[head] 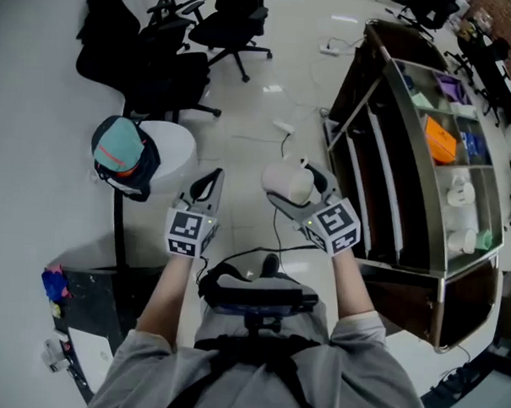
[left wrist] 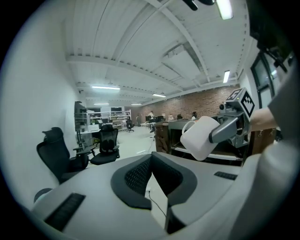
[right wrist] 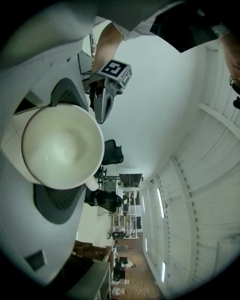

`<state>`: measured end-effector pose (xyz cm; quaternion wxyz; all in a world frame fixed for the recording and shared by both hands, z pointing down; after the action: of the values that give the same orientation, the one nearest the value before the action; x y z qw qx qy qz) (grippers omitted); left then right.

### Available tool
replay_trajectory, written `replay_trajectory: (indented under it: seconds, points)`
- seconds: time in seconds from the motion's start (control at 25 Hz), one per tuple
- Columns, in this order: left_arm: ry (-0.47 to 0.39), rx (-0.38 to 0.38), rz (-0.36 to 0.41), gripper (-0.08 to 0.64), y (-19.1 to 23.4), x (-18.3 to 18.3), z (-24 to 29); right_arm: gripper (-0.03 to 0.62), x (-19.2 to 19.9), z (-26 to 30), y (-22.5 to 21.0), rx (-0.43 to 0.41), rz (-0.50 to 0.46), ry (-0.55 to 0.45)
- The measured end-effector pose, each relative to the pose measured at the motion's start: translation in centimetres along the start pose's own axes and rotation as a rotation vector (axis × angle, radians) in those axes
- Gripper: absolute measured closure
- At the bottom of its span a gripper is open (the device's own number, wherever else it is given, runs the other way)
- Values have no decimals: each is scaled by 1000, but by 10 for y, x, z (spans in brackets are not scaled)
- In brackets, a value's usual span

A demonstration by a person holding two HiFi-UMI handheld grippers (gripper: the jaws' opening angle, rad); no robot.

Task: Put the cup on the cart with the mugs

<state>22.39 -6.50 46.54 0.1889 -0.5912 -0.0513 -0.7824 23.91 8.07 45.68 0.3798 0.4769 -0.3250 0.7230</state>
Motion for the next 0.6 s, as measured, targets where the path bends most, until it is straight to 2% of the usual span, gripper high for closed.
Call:
replay_trajectory:
  seconds: [0.4, 0.6]
  points:
    - [-63, 342, 108, 557, -103, -74, 126, 138, 2, -95, -106, 289, 98, -87]
    - [-97, 542, 159, 557, -150, -105, 194, 138, 1, -139, -159, 488, 165, -126]
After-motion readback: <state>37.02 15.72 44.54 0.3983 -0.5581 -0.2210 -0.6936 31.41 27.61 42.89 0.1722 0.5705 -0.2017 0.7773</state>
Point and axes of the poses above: the fingertips, and each gripper's own axes: z forward along the fingers, y to its left, x out of its underside, the point moved 1 cm from there along -z, backward along the fingers, and after that the axes turned 4 degrees about z, right-handed, at the moved point
